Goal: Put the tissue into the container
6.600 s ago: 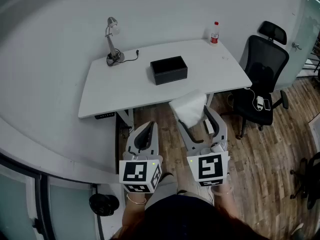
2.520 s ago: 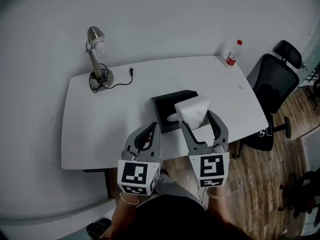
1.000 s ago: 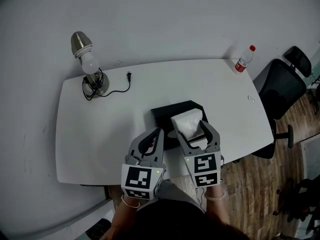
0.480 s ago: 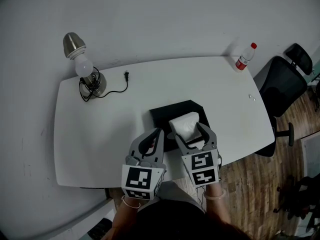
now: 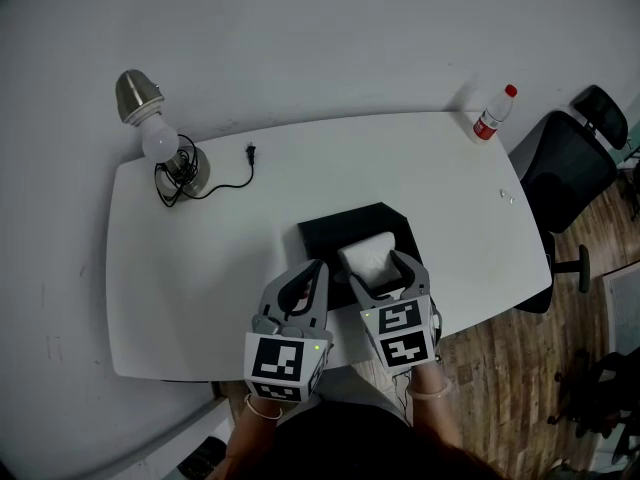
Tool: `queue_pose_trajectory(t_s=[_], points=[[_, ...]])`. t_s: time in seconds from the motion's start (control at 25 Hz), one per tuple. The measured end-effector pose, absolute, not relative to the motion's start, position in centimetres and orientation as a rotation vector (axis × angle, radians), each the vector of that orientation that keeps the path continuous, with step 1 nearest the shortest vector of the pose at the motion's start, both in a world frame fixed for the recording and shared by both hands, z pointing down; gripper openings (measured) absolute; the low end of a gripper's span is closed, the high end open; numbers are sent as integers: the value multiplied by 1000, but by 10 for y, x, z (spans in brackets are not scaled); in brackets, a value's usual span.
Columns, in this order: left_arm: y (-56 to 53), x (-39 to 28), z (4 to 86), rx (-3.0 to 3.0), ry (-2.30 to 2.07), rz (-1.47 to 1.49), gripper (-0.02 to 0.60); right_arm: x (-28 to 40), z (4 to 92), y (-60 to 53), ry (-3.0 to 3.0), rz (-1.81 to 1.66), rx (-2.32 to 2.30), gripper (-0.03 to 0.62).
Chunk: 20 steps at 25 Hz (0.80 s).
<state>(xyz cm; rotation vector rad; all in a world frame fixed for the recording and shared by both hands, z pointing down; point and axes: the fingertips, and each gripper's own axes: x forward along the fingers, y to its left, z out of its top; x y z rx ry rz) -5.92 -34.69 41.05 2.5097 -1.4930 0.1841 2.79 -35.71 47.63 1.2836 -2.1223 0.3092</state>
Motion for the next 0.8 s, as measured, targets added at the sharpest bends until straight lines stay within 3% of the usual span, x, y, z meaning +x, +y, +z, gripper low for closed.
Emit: queue_pose_trajectory(t_s=[0.8], points=[[-358, -61, 420, 2482, -1486, 189, 28, 25, 500, -361, -1983, 379, 1099, 331]])
